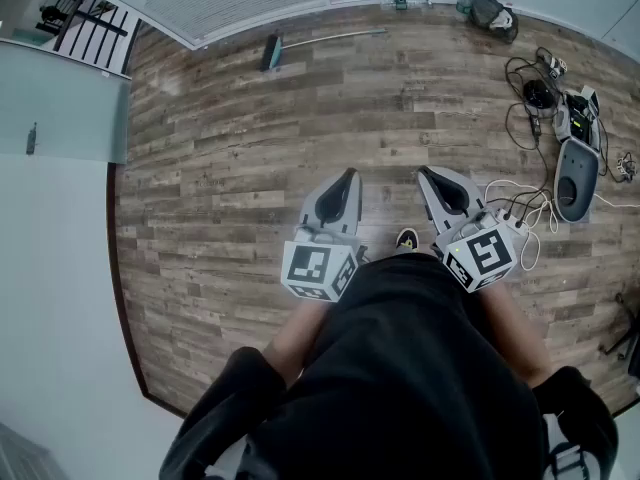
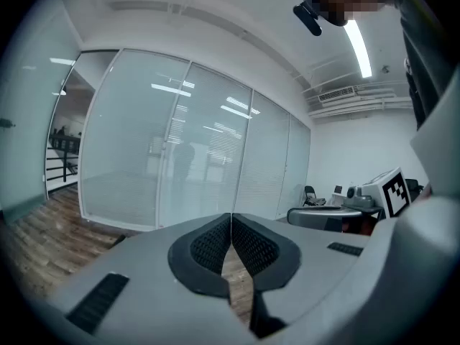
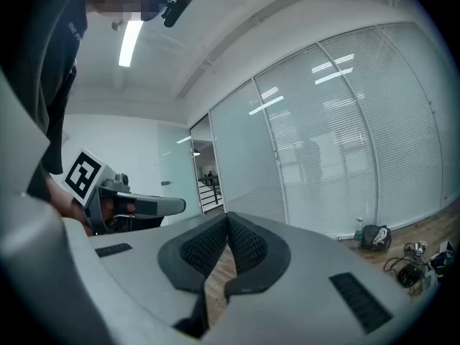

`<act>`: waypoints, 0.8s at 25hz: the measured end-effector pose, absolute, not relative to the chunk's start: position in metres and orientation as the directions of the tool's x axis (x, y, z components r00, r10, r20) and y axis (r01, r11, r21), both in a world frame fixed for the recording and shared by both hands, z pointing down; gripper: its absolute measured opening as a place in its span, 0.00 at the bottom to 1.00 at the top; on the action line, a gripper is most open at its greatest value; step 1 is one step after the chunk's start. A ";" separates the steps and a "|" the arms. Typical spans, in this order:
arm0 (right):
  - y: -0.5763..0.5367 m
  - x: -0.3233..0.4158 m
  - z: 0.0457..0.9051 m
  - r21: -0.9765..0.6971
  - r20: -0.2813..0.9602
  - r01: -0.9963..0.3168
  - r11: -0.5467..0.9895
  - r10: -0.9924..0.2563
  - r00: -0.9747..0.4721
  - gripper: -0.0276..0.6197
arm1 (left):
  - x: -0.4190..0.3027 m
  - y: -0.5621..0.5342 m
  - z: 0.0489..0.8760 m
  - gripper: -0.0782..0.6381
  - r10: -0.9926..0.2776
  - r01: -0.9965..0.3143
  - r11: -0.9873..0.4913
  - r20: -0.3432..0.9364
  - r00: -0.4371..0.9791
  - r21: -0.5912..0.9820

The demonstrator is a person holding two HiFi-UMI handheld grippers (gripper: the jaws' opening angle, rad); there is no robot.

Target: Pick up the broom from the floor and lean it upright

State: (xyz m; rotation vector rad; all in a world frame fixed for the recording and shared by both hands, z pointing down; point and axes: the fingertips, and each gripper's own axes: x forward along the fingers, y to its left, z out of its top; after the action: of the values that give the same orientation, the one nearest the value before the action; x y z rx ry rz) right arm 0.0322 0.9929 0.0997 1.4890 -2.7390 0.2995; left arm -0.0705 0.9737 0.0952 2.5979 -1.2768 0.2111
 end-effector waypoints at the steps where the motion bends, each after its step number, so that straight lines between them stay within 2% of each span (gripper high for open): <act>1: 0.993 0.035 0.101 -0.168 0.100 -0.832 0.528 -0.831 -0.547 0.07 | -0.069 0.973 0.094 0.14 -0.760 -0.794 -0.589 0.231 0.607 0.147; 20: 0.988 0.052 0.118 -0.284 0.093 -0.823 0.492 -0.840 -0.534 0.07 | -0.060 0.985 0.094 0.14 -0.740 -0.791 -0.597 0.288 0.607 0.135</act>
State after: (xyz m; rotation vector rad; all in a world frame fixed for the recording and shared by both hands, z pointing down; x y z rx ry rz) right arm 0.0523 0.9876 0.1176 1.5424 -2.7629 0.4742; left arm -0.0605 0.9846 0.0943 2.5864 -1.2564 0.2960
